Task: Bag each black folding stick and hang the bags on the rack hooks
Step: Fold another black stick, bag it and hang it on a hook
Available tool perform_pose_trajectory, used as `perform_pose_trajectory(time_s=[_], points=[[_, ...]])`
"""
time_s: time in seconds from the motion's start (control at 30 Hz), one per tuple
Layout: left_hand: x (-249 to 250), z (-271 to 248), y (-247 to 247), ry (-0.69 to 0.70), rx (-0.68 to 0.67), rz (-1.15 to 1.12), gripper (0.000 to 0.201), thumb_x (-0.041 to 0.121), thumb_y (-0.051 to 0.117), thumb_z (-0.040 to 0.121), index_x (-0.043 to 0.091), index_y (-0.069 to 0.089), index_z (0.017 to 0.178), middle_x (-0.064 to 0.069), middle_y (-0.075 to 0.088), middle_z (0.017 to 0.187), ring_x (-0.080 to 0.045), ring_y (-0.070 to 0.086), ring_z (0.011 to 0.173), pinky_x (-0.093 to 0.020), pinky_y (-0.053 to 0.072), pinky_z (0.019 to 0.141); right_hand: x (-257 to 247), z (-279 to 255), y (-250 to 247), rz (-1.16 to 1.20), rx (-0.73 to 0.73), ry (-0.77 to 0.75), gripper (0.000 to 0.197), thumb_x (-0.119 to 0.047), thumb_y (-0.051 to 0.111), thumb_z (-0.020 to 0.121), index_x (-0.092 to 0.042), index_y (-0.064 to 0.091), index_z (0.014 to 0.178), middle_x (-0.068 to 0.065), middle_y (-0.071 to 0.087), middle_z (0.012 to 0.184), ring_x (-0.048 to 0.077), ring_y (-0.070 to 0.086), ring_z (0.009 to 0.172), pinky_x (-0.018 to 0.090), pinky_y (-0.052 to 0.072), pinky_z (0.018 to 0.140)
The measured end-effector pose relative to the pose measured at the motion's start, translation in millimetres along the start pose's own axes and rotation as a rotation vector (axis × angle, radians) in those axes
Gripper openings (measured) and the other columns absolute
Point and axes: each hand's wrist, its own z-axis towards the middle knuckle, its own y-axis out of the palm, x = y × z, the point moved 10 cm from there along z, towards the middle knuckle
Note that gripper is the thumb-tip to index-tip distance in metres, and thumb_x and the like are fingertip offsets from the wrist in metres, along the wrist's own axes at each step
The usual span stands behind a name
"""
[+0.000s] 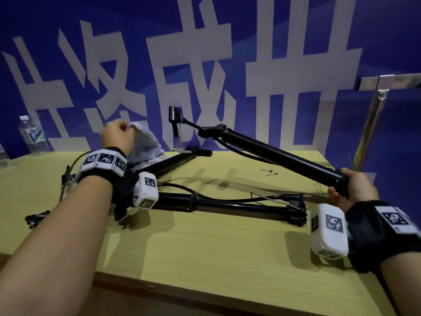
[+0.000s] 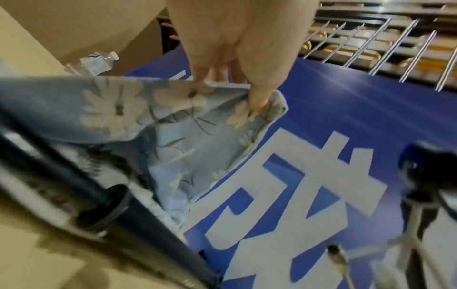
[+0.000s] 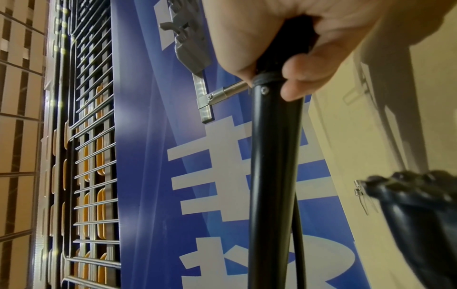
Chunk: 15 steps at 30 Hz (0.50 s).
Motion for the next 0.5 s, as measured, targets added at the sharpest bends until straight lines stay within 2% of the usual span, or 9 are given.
perform_pose_trajectory(time_s=[0.07,0.17,0.2,0.27,0.3,0.37,0.43,0.5], points=[[9,8,-19,-0.009,0.086,-0.106,0.027,0.016,0.052,0.093,-0.001,0.064,0.109,-0.024,0.065,0.108,-0.036,0.059,0.101,-0.036,0.045,0.084,-2,-3,-1,0.017,-0.006,-0.001,0.016,-0.017,0.046,0.092,-0.011,0.047,0.077,0.008,0.047,0.072,0.007,0.04,0.021,0.011,0.029,0.027],[28,20,-41,-0.006,0.153,-0.212,0.026,0.013,0.047,0.095,-0.001,0.063,0.109,-0.021,0.065,0.104,-0.028,0.059,0.09,-0.033,0.045,0.079,-4,-6,-4,0.053,0.0,-0.007,0.02,-0.016,0.044,0.093,-0.011,0.044,0.074,0.008,0.046,0.072,0.006,0.04,0.021,0.011,0.028,0.027],[36,25,-44,-0.004,0.154,-0.251,0.024,0.013,0.046,0.095,0.002,0.063,0.107,-0.016,0.064,0.099,-0.024,0.058,0.085,-0.028,0.045,0.074,-4,-5,-3,0.07,-0.013,-0.002,0.02,-0.017,0.044,0.094,-0.01,0.044,0.075,0.008,0.045,0.072,0.006,0.04,0.021,0.011,0.028,0.027],[62,31,-49,0.019,0.12,-0.335,0.017,0.013,0.044,0.096,0.011,0.061,0.099,-0.004,0.059,0.084,-0.014,0.055,0.07,-0.01,0.041,0.052,-1,-7,-2,0.088,-0.054,0.033,0.017,-0.02,0.042,0.095,-0.008,0.047,0.085,0.006,0.044,0.072,0.006,0.041,0.022,0.01,0.028,0.026],[75,33,-48,0.035,0.085,-0.367,0.014,0.014,0.044,0.097,0.013,0.058,0.094,0.001,0.056,0.076,-0.011,0.052,0.064,-0.007,0.037,0.043,0,-7,-1,0.098,-0.074,0.053,0.017,-0.022,0.041,0.095,-0.007,0.047,0.091,0.006,0.043,0.072,0.006,0.041,0.022,0.01,0.028,0.026],[98,36,-42,0.054,0.004,-0.455,0.019,0.02,0.048,0.097,0.014,0.057,0.081,0.004,0.05,0.066,-0.008,0.047,0.055,-0.012,0.035,0.038,-1,-8,0,0.107,-0.108,0.081,0.02,-0.024,0.038,0.096,-0.008,0.045,0.088,0.005,0.04,0.07,0.006,0.04,0.021,0.01,0.027,0.026],[120,32,-45,0.047,-0.039,-0.565,0.027,0.026,0.051,0.096,0.017,0.055,0.071,0.001,0.051,0.064,-0.01,0.047,0.053,-0.019,0.039,0.042,-9,-13,-5,0.109,-0.114,0.079,0.024,-0.026,0.037,0.097,-0.01,0.041,0.079,0.005,0.037,0.068,0.006,0.038,0.02,0.01,0.026,0.026],[133,29,-48,-0.027,-0.056,-0.765,0.023,0.024,0.051,0.096,0.014,0.059,0.077,-0.003,0.056,0.068,-0.017,0.056,0.058,-0.022,0.046,0.047,-19,-14,-15,0.113,-0.113,0.059,0.025,-0.025,0.035,0.098,-0.012,0.04,0.077,0.005,0.036,0.068,0.006,0.038,0.021,0.009,0.026,0.026]])
